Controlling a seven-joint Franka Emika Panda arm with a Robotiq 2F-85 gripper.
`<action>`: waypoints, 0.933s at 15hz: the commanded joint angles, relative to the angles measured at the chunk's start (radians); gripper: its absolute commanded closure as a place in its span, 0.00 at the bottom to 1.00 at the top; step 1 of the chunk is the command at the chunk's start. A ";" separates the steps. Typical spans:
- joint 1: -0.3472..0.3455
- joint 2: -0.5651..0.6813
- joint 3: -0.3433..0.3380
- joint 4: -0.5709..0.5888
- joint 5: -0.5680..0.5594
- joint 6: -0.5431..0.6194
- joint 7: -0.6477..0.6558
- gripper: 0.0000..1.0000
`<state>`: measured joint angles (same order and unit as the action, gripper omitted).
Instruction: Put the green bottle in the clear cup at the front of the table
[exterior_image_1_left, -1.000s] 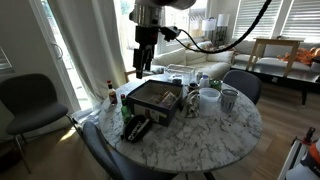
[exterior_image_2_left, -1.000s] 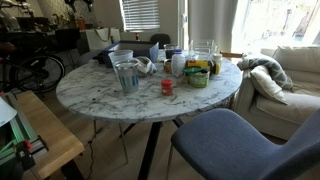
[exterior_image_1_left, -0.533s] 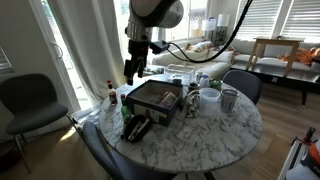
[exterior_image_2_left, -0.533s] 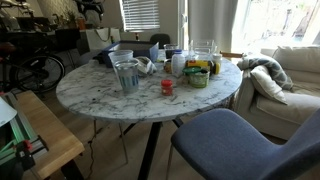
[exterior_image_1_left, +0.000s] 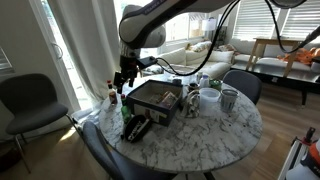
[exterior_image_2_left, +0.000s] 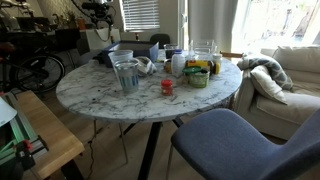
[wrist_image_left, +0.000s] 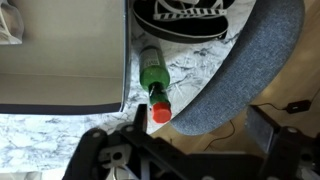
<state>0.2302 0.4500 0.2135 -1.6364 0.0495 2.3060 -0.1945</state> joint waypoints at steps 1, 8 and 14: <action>0.010 0.097 -0.008 0.097 -0.015 -0.002 0.036 0.00; 0.030 0.198 -0.027 0.190 -0.037 -0.018 0.072 0.00; 0.048 0.250 -0.044 0.244 -0.061 -0.031 0.108 0.20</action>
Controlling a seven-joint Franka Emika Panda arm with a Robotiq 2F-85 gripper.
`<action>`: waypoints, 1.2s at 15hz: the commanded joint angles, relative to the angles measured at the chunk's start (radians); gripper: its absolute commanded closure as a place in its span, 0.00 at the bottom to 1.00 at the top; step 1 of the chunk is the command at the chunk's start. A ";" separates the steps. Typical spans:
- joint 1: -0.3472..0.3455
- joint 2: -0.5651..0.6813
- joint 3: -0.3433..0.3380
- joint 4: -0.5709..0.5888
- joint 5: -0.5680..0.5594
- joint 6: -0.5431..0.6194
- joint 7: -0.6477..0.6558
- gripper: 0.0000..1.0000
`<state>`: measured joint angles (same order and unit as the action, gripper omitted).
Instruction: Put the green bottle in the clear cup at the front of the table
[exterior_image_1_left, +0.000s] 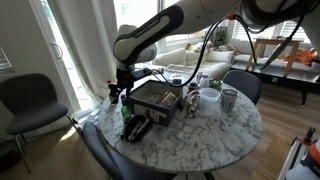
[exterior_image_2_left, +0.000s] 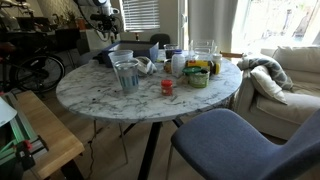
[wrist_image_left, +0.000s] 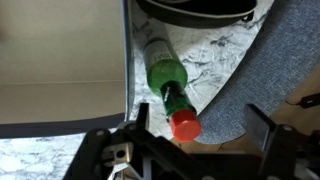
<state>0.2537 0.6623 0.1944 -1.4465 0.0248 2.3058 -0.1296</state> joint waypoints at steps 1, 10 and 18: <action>0.027 0.044 -0.028 0.061 -0.042 -0.034 0.049 0.26; 0.045 0.072 -0.052 0.105 -0.091 -0.104 0.099 0.63; 0.053 0.091 -0.054 0.147 -0.107 -0.134 0.097 0.73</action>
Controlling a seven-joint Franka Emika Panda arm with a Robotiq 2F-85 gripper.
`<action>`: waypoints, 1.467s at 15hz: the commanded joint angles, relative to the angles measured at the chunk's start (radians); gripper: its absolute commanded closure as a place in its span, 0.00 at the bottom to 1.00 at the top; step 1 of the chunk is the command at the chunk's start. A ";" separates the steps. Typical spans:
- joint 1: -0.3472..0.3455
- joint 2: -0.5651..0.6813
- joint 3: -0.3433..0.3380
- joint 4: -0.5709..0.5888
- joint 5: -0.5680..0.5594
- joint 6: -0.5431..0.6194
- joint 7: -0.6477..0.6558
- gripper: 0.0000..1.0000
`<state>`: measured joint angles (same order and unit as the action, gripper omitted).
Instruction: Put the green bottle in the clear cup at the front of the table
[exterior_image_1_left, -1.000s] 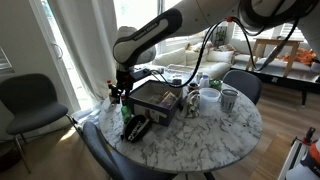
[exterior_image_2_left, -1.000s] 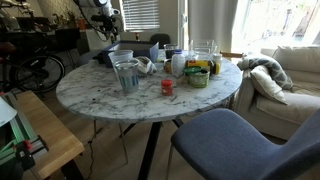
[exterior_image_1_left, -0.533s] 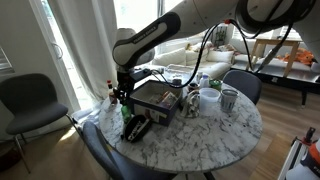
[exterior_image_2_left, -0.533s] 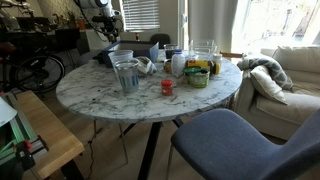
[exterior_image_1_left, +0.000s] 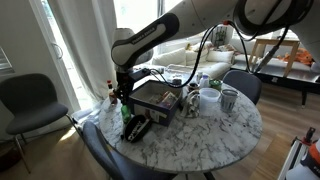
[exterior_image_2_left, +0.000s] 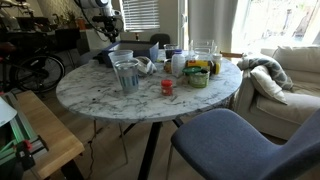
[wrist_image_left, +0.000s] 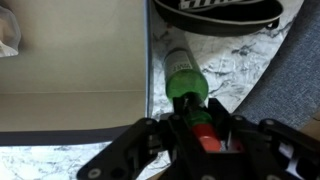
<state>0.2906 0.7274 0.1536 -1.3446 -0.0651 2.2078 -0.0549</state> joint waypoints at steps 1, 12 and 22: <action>0.016 0.029 -0.013 0.051 -0.018 -0.038 0.021 0.68; 0.030 0.057 -0.018 0.102 -0.021 -0.078 0.033 0.94; 0.001 -0.199 -0.020 0.006 -0.001 -0.214 0.138 0.92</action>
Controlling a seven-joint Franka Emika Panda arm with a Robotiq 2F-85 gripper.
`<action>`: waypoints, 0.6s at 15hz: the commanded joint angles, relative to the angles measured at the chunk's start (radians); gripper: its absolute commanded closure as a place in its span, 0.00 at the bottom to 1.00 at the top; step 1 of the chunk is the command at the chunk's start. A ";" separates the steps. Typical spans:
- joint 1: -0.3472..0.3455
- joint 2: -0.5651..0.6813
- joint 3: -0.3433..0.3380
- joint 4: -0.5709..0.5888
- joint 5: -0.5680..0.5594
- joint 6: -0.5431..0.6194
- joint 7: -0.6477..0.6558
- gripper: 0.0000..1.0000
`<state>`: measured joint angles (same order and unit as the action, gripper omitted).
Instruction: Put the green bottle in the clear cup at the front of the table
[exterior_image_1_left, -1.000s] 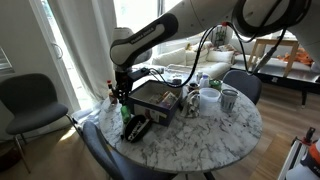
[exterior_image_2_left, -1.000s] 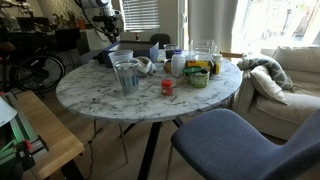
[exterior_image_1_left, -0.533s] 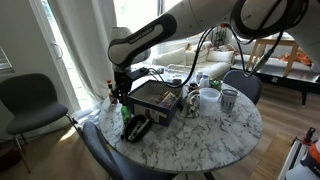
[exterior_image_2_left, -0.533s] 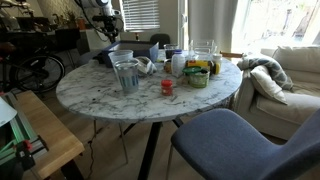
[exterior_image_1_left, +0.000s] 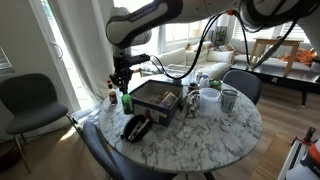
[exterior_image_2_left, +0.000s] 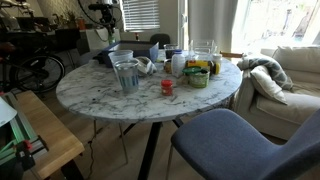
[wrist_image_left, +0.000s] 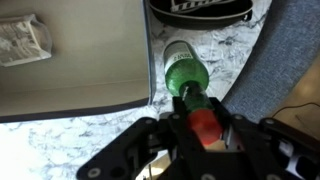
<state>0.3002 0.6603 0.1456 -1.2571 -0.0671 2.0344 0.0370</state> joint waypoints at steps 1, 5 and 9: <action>-0.015 -0.176 -0.014 -0.106 0.004 -0.062 0.055 0.92; -0.060 -0.383 -0.017 -0.277 0.034 -0.084 0.066 0.92; -0.113 -0.555 -0.029 -0.445 0.078 -0.056 0.107 0.92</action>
<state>0.2252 0.2661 0.1243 -1.5103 -0.0316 1.9406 0.1046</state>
